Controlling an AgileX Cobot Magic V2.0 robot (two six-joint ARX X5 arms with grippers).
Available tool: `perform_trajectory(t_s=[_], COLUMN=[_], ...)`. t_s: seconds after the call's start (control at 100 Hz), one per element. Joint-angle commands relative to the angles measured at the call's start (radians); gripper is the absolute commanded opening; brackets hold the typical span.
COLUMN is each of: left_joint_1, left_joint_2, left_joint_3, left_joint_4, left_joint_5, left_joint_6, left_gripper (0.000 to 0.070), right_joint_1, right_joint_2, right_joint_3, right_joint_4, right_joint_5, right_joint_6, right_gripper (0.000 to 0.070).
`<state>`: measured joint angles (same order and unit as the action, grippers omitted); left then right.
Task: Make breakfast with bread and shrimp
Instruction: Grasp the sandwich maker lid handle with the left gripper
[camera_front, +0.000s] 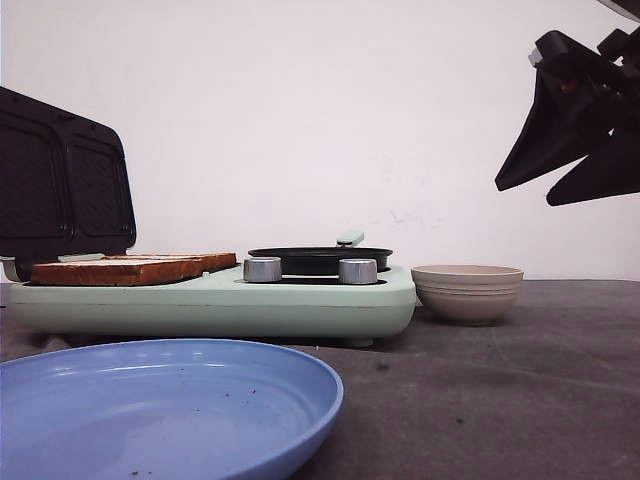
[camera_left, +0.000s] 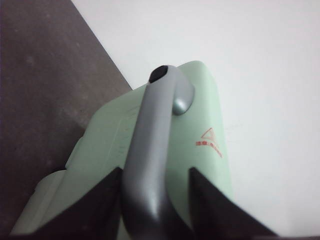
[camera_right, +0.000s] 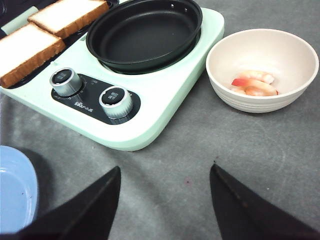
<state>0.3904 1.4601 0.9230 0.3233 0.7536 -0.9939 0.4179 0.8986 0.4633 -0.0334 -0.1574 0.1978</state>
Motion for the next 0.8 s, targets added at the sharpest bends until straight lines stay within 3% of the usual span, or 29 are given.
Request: perform_trajectory(t_s=[0.0,0.21,0.57,0.79], left_joint_1=[0.002,-0.013,-0.134,-0.238], left_joint_2=[0.016,0.016,0.016,0.016], left_joint_3=[0.019,0.019,0.019,0.019], left_joint_4=[0.014,0.014,-0.005,-0.123], left_joint_5=[0.003,0.003,-0.029,-0.08], left_joint_6=[0.013,0.027,0.122,0.267], left_gripper=[0.0007,0.0004,0.0004,0.0004], right_joint_1=[0.005,0.005,0.005,0.005], right_joint_2=[0.008,0.008,0.008,0.008], right_joint_3=[0.008,0.008,0.008,0.008], right_joint_4=[0.01,0.01,0.01,0.01], right_joint_5=[0.001,0.001,0.001,0.0], right_joint_6=[-0.004,-0.004,-0.003,0.005], right_gripper=[0.0347,0.0347,0.0347,0.0347])
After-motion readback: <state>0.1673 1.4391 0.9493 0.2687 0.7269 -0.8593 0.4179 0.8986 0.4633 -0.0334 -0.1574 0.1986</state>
